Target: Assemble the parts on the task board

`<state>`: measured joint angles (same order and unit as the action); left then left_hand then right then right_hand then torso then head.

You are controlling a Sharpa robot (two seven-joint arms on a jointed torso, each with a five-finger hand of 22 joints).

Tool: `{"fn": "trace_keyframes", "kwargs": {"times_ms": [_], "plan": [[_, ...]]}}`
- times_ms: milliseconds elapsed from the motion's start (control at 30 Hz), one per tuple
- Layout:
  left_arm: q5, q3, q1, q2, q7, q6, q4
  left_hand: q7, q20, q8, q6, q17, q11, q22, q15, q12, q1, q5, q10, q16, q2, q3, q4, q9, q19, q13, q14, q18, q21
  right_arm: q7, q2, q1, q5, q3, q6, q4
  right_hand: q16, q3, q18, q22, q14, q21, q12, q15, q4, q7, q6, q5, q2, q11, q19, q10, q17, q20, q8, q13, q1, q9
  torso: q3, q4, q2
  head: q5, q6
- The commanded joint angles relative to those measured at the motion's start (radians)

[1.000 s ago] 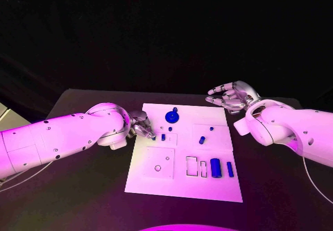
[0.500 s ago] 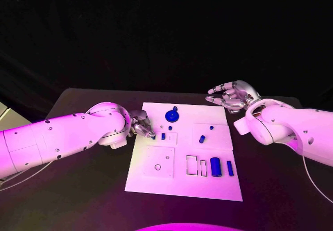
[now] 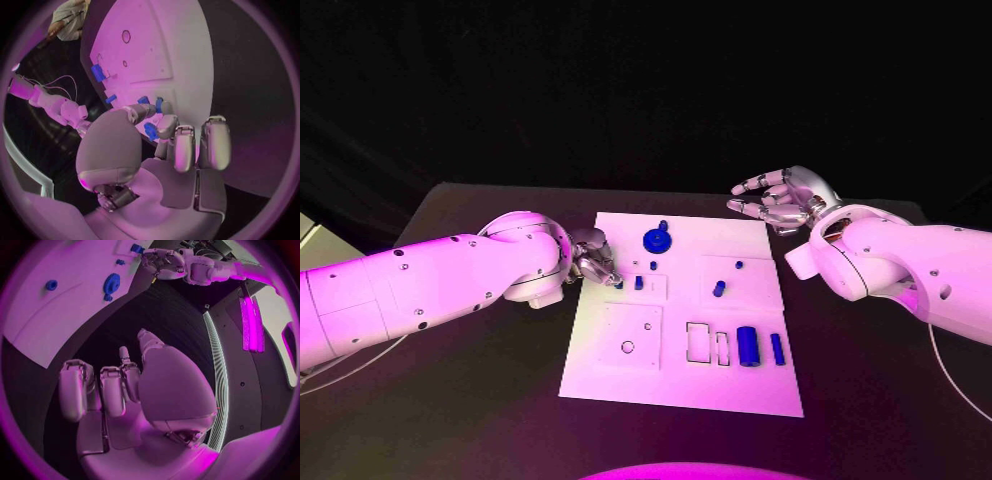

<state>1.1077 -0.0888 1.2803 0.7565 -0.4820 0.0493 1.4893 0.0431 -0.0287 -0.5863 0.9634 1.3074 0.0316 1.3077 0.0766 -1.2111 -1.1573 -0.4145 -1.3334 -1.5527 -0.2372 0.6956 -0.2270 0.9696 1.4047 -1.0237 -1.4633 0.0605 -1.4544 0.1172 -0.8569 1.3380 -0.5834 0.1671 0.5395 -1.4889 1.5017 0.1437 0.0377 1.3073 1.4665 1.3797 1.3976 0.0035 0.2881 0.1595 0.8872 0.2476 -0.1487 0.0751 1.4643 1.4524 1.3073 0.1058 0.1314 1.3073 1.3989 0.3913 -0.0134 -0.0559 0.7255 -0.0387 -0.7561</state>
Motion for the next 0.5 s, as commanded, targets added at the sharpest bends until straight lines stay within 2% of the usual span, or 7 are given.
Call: {"fn": "trace_keyframes", "kwargs": {"times_ms": [33,233,500], "plan": [[0.001,-0.001,-0.002,-0.004,-0.001,0.035,0.003,-0.002,-0.002,0.0,0.005,0.237,0.0,0.046,0.008,-0.005,0.0,-0.003,-0.009,-0.005,0.012,0.2,0.203,-0.001,0.005,-0.001,-0.1,-0.006,-0.005,0.009,0.0,-0.001,-0.006,0.0,-0.015,-0.001,-0.003,-0.004,0.009,0.125,0.064,-0.002,0.001,-0.005,-0.002,0.001,-0.008,0.002,0.004,-0.001,0.017,-0.004,0.093,-0.004,0.003,0.131,-0.007,0.001,0.0001,-0.0002,0.0,0.0,-0.002],[-0.01,-0.002,-0.001,-0.009,-0.003,0.033,0.002,-0.002,-0.002,0.0,0.005,0.237,0.001,0.045,0.008,-0.006,0.0,-0.003,-0.01,-0.005,0.012,0.2,0.204,-0.001,0.004,-0.002,-0.1,-0.005,-0.004,0.009,0.0,-0.001,-0.006,0.0,-0.015,-0.001,-0.003,-0.004,0.009,0.125,0.064,-0.002,0.001,-0.005,-0.002,0.001,-0.008,0.002,0.004,-0.001,0.017,-0.004,0.093,-0.004,0.003,0.131,-0.007,0.001,0.0004,-0.0008,0.0,0.0,-0.003],[-0.02,-0.006,-0.001,-0.02,-0.005,0.033,-0.011,-0.002,-0.002,0.0,0.006,0.235,0.001,0.042,0.008,-0.006,0.001,-0.004,-0.01,-0.004,0.012,0.2,0.204,-0.001,0.002,-0.002,-0.1,-0.005,-0.003,0.009,0.0,-0.001,-0.006,0.0,-0.015,-0.001,-0.003,-0.004,0.009,0.125,0.064,-0.002,0.001,-0.005,-0.002,0.001,-0.008,0.002,0.004,-0.001,0.017,-0.004,0.093,-0.004,0.003,0.131,-0.007,0.001,0.0012,0.0017,0.001,0.002,-0.004]]}}
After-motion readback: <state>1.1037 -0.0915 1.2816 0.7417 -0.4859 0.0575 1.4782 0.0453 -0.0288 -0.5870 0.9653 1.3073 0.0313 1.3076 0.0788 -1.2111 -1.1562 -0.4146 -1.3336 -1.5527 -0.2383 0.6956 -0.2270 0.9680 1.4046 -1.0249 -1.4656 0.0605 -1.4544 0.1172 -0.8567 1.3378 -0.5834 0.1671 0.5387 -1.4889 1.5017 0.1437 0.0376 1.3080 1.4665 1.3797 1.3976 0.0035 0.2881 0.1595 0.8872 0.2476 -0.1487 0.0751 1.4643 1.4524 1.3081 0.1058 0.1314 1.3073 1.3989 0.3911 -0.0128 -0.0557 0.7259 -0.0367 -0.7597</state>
